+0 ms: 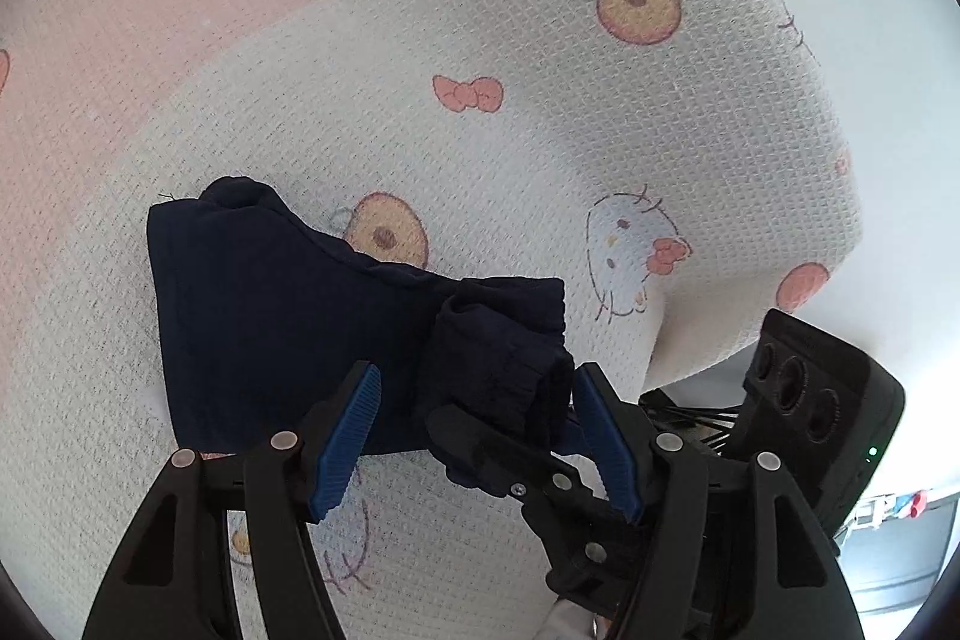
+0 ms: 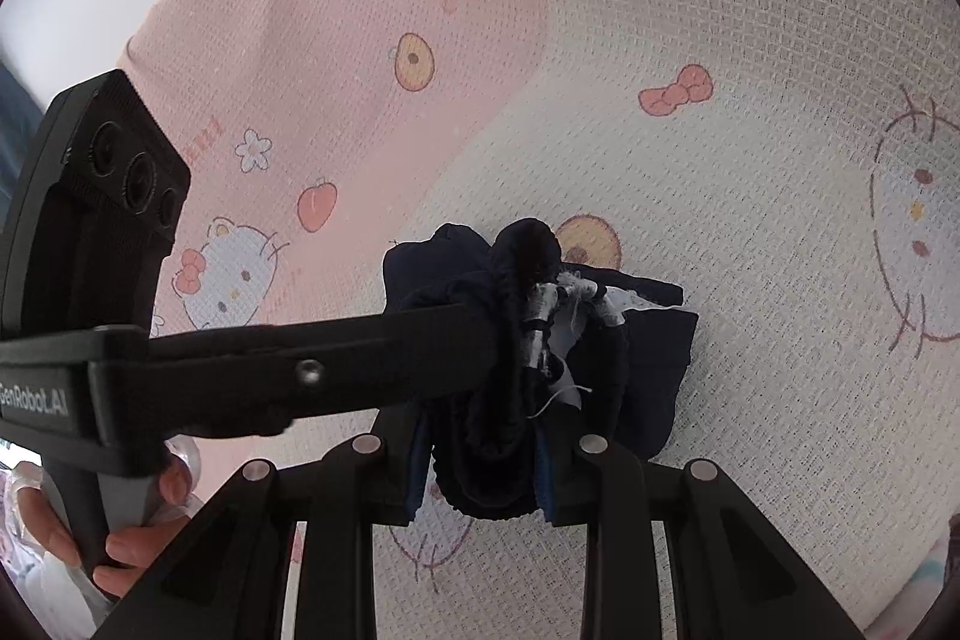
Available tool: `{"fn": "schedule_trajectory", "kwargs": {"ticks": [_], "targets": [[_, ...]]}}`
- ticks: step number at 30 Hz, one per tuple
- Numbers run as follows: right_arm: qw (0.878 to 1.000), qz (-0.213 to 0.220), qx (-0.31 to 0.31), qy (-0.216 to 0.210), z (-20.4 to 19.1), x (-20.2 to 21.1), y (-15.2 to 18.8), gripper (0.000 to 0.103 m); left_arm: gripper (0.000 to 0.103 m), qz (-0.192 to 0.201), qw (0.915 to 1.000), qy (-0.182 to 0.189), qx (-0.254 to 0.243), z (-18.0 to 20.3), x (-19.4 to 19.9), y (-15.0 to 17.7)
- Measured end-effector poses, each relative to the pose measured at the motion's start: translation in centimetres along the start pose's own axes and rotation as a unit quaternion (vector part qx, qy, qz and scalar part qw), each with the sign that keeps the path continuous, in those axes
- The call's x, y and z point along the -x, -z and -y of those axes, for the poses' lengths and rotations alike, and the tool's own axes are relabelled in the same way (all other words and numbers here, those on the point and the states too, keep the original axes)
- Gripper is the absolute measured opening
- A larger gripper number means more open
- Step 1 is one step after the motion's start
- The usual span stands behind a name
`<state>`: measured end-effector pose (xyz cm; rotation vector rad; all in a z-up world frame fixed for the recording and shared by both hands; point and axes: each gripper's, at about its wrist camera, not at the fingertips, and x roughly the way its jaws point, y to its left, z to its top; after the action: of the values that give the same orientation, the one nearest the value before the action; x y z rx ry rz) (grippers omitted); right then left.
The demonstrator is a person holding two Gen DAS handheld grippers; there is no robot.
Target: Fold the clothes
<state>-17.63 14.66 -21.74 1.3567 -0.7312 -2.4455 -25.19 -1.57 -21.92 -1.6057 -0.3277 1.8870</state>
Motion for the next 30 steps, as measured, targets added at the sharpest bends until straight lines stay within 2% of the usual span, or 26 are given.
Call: {"fn": "schedule_trajectory", "kwargs": {"ticks": [3, 7, 9, 10, 12, 13, 15, 20, 24, 28, 30], "targets": [[1.0, -0.002, -0.004, -0.008, 0.0, -0.1, -0.1, 0.028, 0.064, -0.01, 0.9998, 0.005, 0.016, -0.2, -0.7, -0.2], [1.0, -0.005, 0.004, -0.005, -0.2, -0.3, -0.1, 0.029, 0.063, -0.008, 0.9998, -0.018, 0.009, 0.1, -1.4, -0.2], [1.0, -0.013, 0.008, -0.003, -0.3, -0.4, -0.2, 0.035, 0.051, 0.005, 0.9993, -0.034, -0.011, 0.5, -1.4, 0.1], [1.0, -0.017, 0.007, -0.004, -0.2, -0.5, -0.1, 0.038, 0.04, 0.009, 0.999, -0.039, -0.017, 0.7, -1.4, 0.2], [1.0, -0.023, 0.006, -0.002, -0.2, -0.5, -0.1, 0.05, 0.031, 0.012, 0.9983, -0.052, -0.024, 0.8, -1.5, 0.4], [1.0, -0.025, 0.007, -0.001, -0.2, -0.4, -0.1, 0.053, 0.029, 0.012, 0.9977, -0.061, -0.025, 0.7, -1.7, 0.3], [1.0, -0.023, 0.012, -0.002, -0.1, 0.1, -0.1, 0.057, 0.029, 0.01, 0.9971, -0.073, -0.019, 0.4, -1.9, 0.2], [1.0, -0.007, 0.006, -0.004, 1.4, 2.8, -0.3, 0.064, 0.028, 0.014, 0.9982, -0.059, 0.002, -0.5, -1.4, 0.0], [0.998, 0.015, -0.062, -0.02, 4.7, 4.6, -0.9, 0.064, 0.028, 0.01, 0.9985, -0.054, 0.005, -0.7, -1.2, 0.0], [0.983, 0.044, -0.165, -0.066, 8.1, 5.2, -1.0, 0.064, 0.028, 0.011, 0.9987, -0.05, 0.001, -0.5, -1.1, 0.3], [0.978, 0.037, -0.191, -0.082, 8.8, 4.5, -1.1, 0.064, 0.028, 0.013, 0.9988, -0.047, 0.003, -0.4, -1.2, 0.3]]}}
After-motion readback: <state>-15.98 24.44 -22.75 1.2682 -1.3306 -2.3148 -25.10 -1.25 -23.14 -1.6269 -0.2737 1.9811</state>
